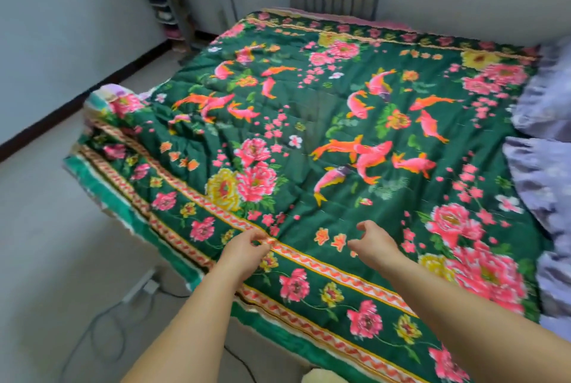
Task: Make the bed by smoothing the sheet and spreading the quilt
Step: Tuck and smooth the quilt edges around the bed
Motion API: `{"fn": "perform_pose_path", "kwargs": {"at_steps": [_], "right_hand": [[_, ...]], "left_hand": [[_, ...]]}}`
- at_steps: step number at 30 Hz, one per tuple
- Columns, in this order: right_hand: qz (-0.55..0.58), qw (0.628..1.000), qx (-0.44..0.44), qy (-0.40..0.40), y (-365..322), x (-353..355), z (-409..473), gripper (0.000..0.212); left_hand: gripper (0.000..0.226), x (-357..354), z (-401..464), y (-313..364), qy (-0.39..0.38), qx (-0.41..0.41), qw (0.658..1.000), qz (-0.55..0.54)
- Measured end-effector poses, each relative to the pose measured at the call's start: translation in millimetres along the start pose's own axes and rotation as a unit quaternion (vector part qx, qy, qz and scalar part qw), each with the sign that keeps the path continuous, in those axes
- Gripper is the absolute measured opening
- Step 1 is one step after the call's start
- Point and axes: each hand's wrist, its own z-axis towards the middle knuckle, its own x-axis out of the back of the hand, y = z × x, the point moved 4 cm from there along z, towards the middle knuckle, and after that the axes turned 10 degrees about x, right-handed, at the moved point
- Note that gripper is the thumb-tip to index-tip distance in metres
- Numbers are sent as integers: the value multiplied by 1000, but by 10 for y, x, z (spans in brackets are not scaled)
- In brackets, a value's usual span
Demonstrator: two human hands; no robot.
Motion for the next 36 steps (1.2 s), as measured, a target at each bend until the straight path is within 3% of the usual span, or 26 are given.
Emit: {"fn": "perform_pose_path", "kwargs": {"at_steps": [12, 19, 24, 36], "right_hand": [[-44, 996, 9, -82, -928, -480, 791, 46], [-71, 984, 81, -141, -1759, -855, 1097, 43], [-97, 965, 127, -210, -2314, -1183, 1188, 25], [-72, 968, 148, -192, -4186, -2259, 1547, 34]], "left_hand": [[42, 921, 757, -34, 13, 36, 999, -22], [40, 1425, 1023, -239, 19, 56, 995, -80], [42, 1794, 1164, -540, 32, 96, 992, -76], [40, 3422, 2050, -1132, 49, 73, 991, -101]]}}
